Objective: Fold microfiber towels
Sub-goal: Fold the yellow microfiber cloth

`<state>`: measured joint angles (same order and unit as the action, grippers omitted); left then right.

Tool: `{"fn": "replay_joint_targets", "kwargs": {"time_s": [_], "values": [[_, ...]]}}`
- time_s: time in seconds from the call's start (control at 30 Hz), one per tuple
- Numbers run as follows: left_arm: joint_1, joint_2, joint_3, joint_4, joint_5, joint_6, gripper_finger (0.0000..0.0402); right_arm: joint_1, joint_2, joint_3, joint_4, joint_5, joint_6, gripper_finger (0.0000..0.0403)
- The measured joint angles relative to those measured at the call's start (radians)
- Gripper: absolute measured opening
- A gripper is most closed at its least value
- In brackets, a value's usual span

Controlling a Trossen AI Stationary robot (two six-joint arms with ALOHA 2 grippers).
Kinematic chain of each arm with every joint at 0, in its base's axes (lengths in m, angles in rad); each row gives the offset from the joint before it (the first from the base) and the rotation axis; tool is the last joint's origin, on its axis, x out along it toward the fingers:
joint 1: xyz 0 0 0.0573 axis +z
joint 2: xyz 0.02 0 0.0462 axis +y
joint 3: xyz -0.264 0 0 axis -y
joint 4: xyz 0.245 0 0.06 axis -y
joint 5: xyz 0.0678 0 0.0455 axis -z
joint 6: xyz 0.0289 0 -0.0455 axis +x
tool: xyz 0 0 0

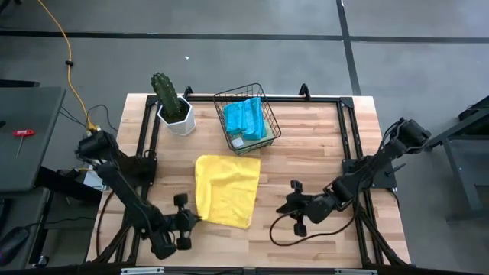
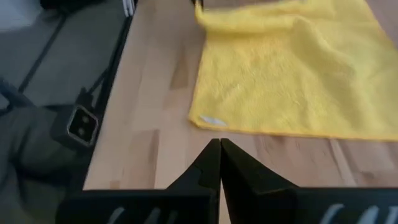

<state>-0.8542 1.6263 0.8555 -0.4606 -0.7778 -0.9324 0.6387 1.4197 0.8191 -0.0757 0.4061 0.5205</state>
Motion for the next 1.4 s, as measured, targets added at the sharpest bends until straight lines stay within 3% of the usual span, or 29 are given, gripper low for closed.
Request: {"fn": "replay_joint_targets", "kwargs": {"time_s": [0.23, 0.43, 0.67, 0.8, 0.93, 1.23, 1.4], "values": [[0.015, 0.134, 0.0, 0.06, 0.1, -0.008, 0.0, -0.038, 0.107, -0.049, 0.241, -0.047, -0.066, 0.0], [0.025, 0.144, 0.001, 0.055, 0.116, -0.026, 0.0, -0.086, 0.303, 0.049, 0.32, -0.162, -0.166, 0.0009], [0.025, 0.126, 0.001, 0.049, 0.108, -0.036, 0.0, -0.122, 0.545, 0.26, 0.276, -0.266, -0.309, 0.0079], [0.022, 0.126, 0.0, 0.047, 0.098, -0.038, 0.0, -0.13, 0.638, 0.395, 0.104, -0.284, -0.419, 0.0127], [0.021, 0.126, 0.0, 0.046, 0.092, -0.044, 0.0, -0.135, 0.688, 0.488, -0.034, -0.28, -0.464, 0.0148], [0.021, 0.126, 0.0, 0.046, 0.09, -0.052, 0.0, -0.141, 0.701, 0.511, -0.056, -0.276, -0.469, 0.0128], [0.022, 0.126, 0.0, 0.046, 0.09, -0.052, 0.0, -0.146, 0.701, 0.511, -0.072, -0.301, -0.435, 0.0082]]}}
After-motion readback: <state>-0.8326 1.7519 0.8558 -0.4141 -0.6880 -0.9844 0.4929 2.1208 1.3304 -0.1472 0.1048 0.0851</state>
